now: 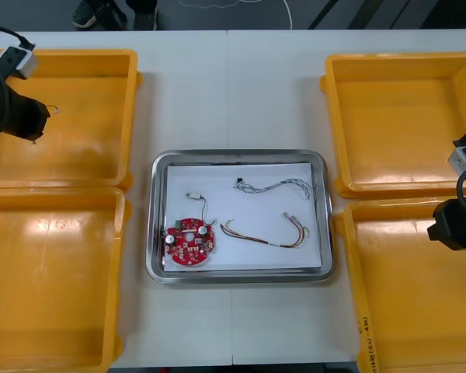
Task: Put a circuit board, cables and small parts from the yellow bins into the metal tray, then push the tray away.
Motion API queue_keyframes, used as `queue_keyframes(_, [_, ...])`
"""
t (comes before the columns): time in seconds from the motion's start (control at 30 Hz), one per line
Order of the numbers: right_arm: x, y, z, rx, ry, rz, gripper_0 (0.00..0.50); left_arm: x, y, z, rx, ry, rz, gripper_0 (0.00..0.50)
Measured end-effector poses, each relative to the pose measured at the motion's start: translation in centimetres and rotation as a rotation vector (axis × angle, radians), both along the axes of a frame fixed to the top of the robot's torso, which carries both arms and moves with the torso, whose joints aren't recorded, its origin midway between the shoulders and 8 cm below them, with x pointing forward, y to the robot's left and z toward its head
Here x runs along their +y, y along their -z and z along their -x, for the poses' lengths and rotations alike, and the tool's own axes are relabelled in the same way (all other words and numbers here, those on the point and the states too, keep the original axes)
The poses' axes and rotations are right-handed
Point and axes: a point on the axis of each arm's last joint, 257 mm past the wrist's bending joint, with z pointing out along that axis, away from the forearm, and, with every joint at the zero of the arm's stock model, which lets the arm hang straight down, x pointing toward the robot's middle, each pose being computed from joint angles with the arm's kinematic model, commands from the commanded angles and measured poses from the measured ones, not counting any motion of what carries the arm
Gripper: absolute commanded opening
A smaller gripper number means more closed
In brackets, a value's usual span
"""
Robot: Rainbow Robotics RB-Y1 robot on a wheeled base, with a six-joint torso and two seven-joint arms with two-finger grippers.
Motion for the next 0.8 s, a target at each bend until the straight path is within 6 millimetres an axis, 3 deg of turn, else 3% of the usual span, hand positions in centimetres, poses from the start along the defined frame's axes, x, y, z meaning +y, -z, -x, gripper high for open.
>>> queue_keyframes(0.13, [-0.3,0.0,-0.4,-0.015,0.018,0.009,0.500,-0.1,0.8,-0.3,0.002,-0.018,-0.010,0.000])
queue_keyframes(0.2, [-0.1,0.1,-0.5,-0.021,0.024,0.004,0.500,-0.3,1.1,-0.3,0.004,-0.021,-0.011,0.044])
queue_keyframes(0.27, [0.0,0.2,-0.6,-0.026,0.025,0.002,0.500,-0.5,1.3,-0.4,0.005,-0.022,-0.012,0.297])
queue_keyframes(0.3, [0.1,0.2,-0.7,-0.028,0.025,0.001,0.500,-0.6,1.4,-0.4,0.005,-0.022,-0.011,0.346])
queue_keyframes(0.33, [0.1,0.3,-0.7,-0.029,0.027,0.000,0.500,-0.7,1.4,-0.4,0.006,-0.021,-0.010,0.444])
queue_keyframes(0.37, [0.2,0.3,-0.7,-0.029,0.027,-0.002,0.500,-0.7,1.4,-0.4,0.006,-0.021,-0.009,0.500])
queue_keyframes(0.8, [-0.1,0.2,-0.7,-0.035,0.040,-0.010,0.500,-0.1,0.9,-0.4,-0.007,-0.038,0.006,0.500])
